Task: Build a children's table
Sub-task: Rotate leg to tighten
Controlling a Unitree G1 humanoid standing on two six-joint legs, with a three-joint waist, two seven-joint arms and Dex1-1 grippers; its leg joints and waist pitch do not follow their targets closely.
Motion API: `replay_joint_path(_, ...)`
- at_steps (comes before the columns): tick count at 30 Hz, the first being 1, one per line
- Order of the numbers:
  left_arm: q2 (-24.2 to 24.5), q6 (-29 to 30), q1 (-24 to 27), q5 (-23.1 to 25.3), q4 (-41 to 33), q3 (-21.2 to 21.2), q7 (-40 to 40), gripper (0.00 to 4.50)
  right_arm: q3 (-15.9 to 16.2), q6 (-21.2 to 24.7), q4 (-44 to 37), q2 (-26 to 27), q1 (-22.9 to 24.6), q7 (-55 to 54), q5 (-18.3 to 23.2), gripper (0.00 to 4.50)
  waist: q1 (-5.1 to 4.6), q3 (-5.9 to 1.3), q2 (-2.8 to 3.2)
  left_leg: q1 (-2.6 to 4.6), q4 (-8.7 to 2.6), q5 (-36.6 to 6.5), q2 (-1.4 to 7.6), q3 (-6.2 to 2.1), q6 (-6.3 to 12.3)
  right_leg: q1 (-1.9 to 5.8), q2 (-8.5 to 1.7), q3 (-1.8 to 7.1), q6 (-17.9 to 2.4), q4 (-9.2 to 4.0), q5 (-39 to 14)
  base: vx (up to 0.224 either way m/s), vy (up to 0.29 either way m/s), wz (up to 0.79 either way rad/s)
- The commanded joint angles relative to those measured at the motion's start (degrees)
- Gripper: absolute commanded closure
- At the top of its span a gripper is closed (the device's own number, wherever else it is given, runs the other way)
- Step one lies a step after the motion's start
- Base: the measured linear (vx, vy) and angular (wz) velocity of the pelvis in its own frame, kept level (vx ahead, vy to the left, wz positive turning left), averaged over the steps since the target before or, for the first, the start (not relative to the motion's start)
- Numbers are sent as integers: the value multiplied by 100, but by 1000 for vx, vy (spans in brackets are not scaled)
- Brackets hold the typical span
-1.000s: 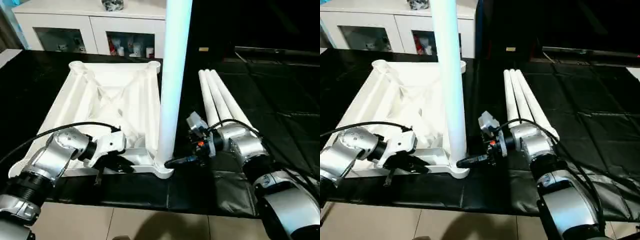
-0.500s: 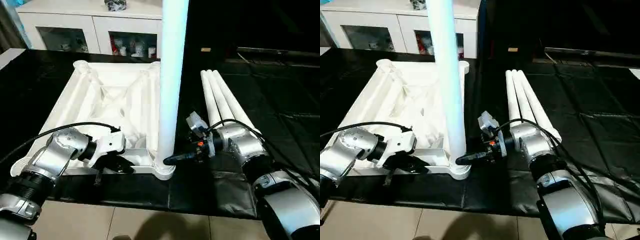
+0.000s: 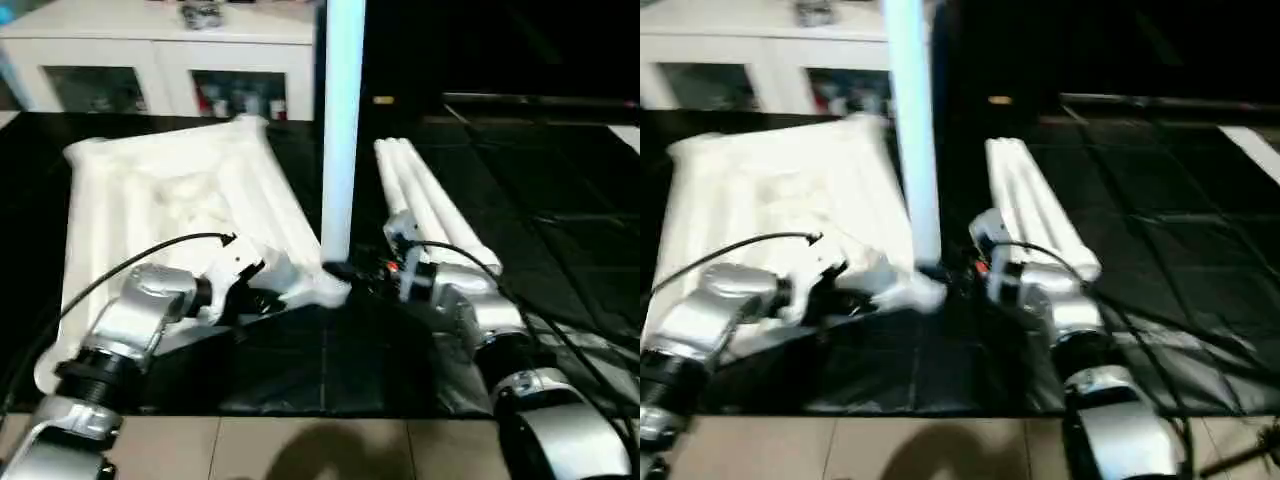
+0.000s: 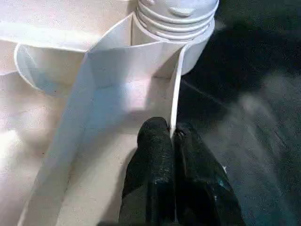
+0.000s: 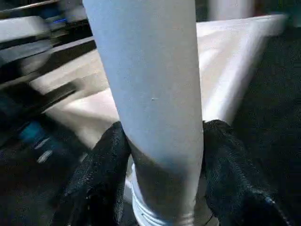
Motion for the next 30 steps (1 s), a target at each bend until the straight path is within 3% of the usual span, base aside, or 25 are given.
replay_joint_path(1, -188, 109, -190, -93, -203, 287, 602, 450, 347, 278, 235, 421, 86, -186, -274, 251, 30, -367, -19, -52, -380, -1031, 52, 32, 109, 323, -420, 259, -942, -518, -1828, 0, 0, 0)
replay_joint_path(4, -638, 391, -201, 0, -412, 235, 1048, 450, 93, 373, 416, 825, -145, -1281, -303, 251, -20, -359, -4, -42, -392, -1079, 61, 26, 88, 311, -417, 255, -998, -514, -1753, 0, 0, 0)
replay_joint_path(6, -744, 493, -194, 23, -549, 144, 1095, 450, 93, 264, 430, 918, -209, -1396, -293, 251, -33, -362, 1, -39, -389, -1114, 54, 30, 115, 315, -416, 254, -995, -521, -1749, 0, 0, 0)
replay_joint_path(7, -720, 453, -193, 59, -564, 95, 1067, 450, 98, 201, 414, 921, -201, -1324, -273, 251, -37, -369, 1, -45, -388, -1086, 57, 32, 157, 318, -415, 254, -1008, -522, -1637, 0, 0, 0)
replay_joint_path(9, -652, 374, -185, 109, -562, 25, 1023, 450, 112, 114, 380, 898, -172, -1323, -284, 195, -35, -373, 18, -53, -381, -1020, 52, 37, 210, 322, -409, 257, -1044, -508, -1446, 0, 0, 0)
replay_joint_path(11, -604, 339, -175, 127, -568, 3, 1013, 450, 103, 94, 368, 895, -155, -1341, -266, 179, -36, -373, 19, -61, -384, -968, 54, 39, 240, 334, -409, 258, -1095, -498, -1256, 0, 0, 0)
replay_joint_path(12, -531, 262, -153, 139, -574, -19, 958, 450, 107, 94, 351, 882, -127, -1300, -259, 176, -37, -368, 49, -60, -387, -1002, 52, 35, 237, 335, -411, 256, -1106, -501, -1274, 0, 0, 0)
replay_joint_path(16, -328, -140, -104, 215, -555, -125, 752, 450, 230, -24, 309, 782, -57, -1257, -436, 142, -50, -363, 50, -54, -398, -1155, 55, 29, 191, 331, -419, 257, -1047, -523, -1482, 0, 0, 0)
replay_joint_path(17, -214, -171, -66, 159, -577, -110, 568, 450, 395, -161, 247, 627, 22, -1185, -651, 131, -52, -363, 86, -43, -403, -1165, 63, 24, 157, 325, -411, 255, -1079, -517, -1429, 0, 0, 0)
replay_joint_path(19, -62, -184, -6, 165, -622, -140, 362, 450, 429, -224, 179, 476, 80, -987, -711, 108, -50, -373, 94, -41, -400, -1166, 63, 25, 143, 336, -410, 256, -1123, -503, -1303, 0, 0, 0)
replay_joint_path(22, 131, -260, 69, 86, -646, -160, 34, 450, 437, -293, 105, 198, 124, -548, -681, 85, -51, -376, 94, -44, -398, -1142, 63, 27, 181, 347, -404, 255, -1193, -491, -1102, 0, 0, 0)
replay_joint_path(24, 262, -450, 92, -25, -638, -171, -290, 450, 495, -394, 68, -61, 159, -178, -709, 78, -39, -386, 54, -45, -384, -1012, 68, 39, 265, 357, -398, 255, -1268, -472, -871, 0, 0, 0)
replay_joint_path(27, 539, -850, 163, -118, -601, -306, -859, 450, 472, -443, -60, -392, 187, 557, -550, 43, 37, -432, 62, -52, -342, -701, 70, 50, 402, 383, -388, 256, -1444, -381, -227, 0, 0, 0)
replay_joint_path(30, 723, -1015, 175, -74, -526, -429, -1105, 450, 525, -461, -151, -580, 183, 1047, -489, 26, 104, -432, 74, -49, -323, -614, 91, 65, 485, 352, -373, 241, -1513, -352, 2, 0, 0, 0)
